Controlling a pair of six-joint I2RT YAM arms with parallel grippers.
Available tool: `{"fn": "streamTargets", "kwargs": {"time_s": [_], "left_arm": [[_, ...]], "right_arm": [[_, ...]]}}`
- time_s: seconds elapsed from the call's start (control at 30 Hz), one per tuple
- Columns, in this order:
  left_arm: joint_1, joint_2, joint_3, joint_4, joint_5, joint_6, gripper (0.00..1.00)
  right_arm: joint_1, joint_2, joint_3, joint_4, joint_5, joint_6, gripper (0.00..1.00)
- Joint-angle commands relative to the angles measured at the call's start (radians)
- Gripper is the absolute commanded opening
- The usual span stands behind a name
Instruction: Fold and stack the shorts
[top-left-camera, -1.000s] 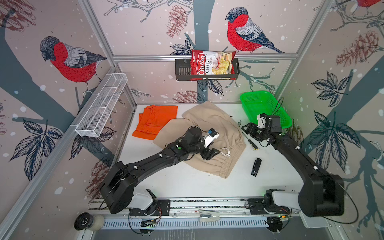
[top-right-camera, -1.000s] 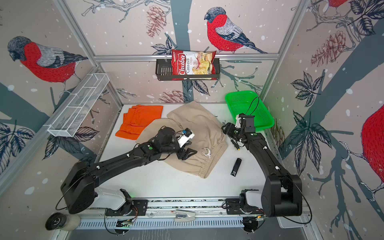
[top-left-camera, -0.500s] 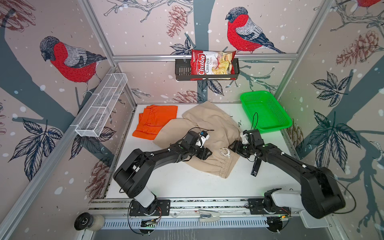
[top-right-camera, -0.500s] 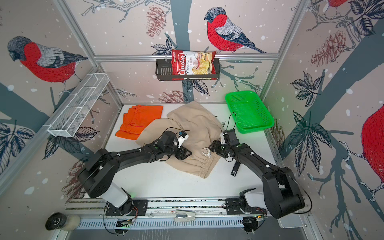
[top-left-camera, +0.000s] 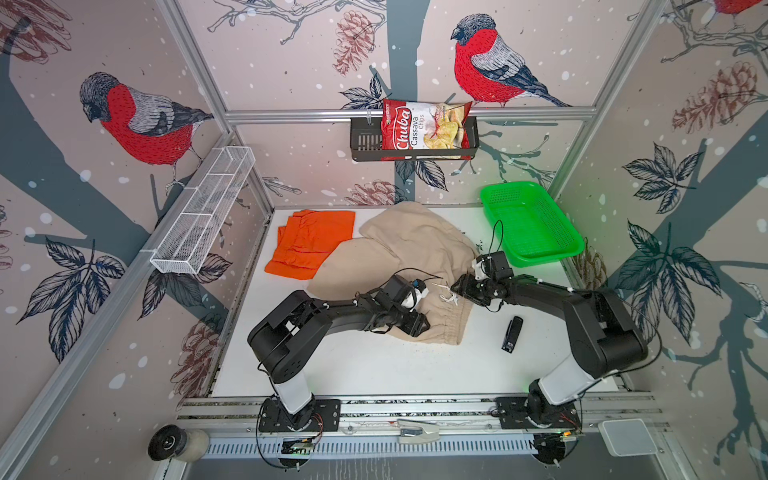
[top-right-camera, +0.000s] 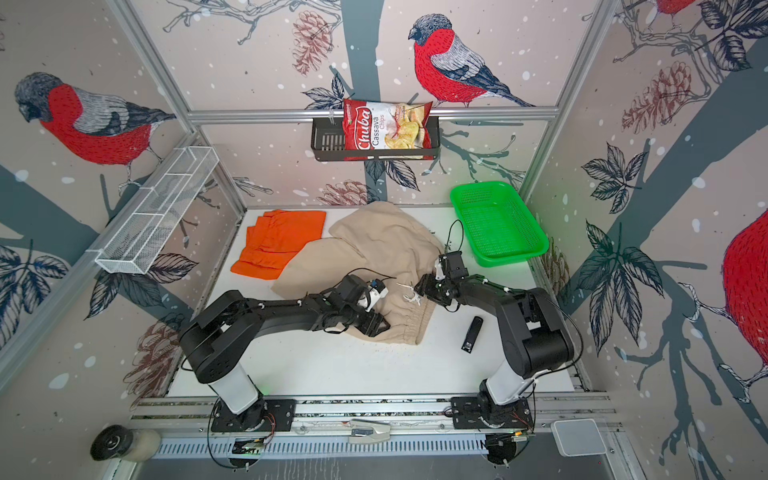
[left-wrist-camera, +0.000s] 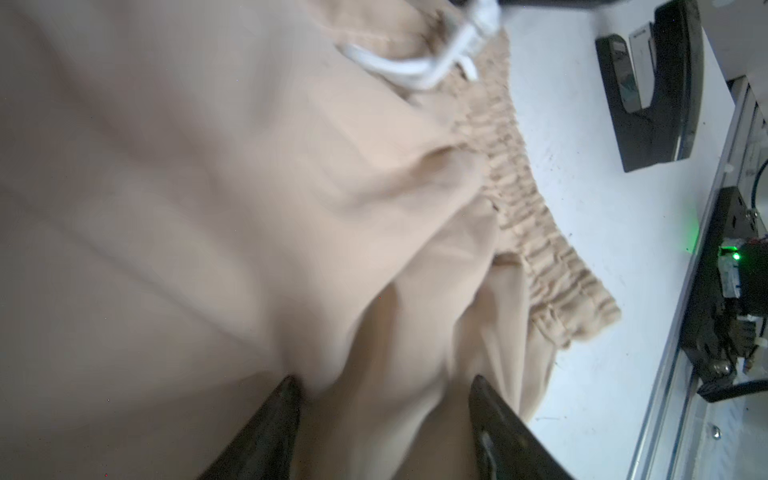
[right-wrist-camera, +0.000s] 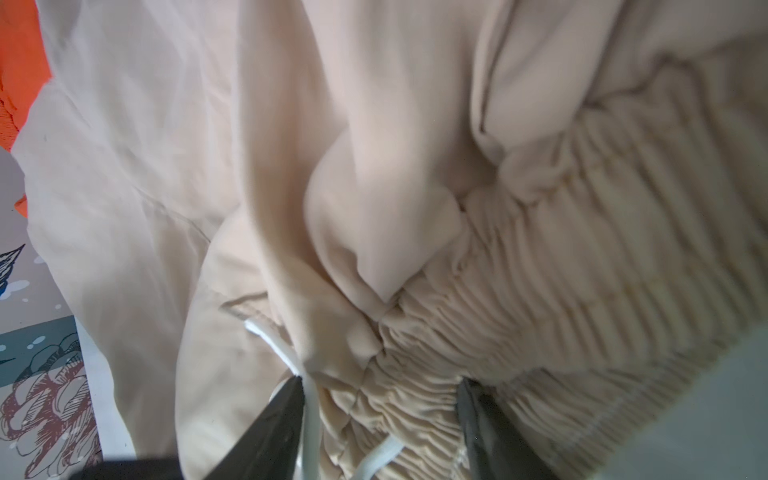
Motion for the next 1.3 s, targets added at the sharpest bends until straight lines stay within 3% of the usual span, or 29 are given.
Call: {"fn": "streamTargets", "kwargs": {"time_s": [0.0,0.13,0.27,0.4,0.6,0.77,1.0,1.27], "left_arm": [[-0.020,-0.005,-0.012,-0.089,0.001,-0.035,0.66],[-0.020,-0.067,0.003,-0.071,-0.054,-0.070,0.66],[-0.021,-0.128,0.035,-0.044,-0.097,-0.100,0.67],[-0.021,-0.156,0.047,0.025,-0.083,-0.084,0.66],[-0.022,-0.126,0.065,0.047,-0.076,-0.034,0.65],[-0.022,-0.089,0.071,0.042,-0.074,-0.050,0.64],[-0.022,-0.080,0.048,0.081,-0.072,-0.074,0.64],[-0.022,-0.094,0.025,0.097,-0.096,-0.090,0.65]], "right_arm": [[-0.017,0.060,0.052,-0.013,0.025,-0.069,0.61],[-0.041,0.067,0.146,-0.052,0.015,-0.109,0.62],[-0.088,-0.045,0.163,-0.123,-0.003,-0.125,0.63],[-0.150,-0.232,0.040,-0.128,-0.096,-0.062,0.62],[-0.175,-0.496,-0.242,-0.086,-0.256,0.157,0.62],[-0.162,-0.621,-0.408,-0.091,-0.284,0.314,0.64],[-0.095,-0.628,-0.559,0.149,-0.337,0.516,0.65],[-0.017,-0.482,-0.563,0.284,-0.277,0.557,0.62]]}}
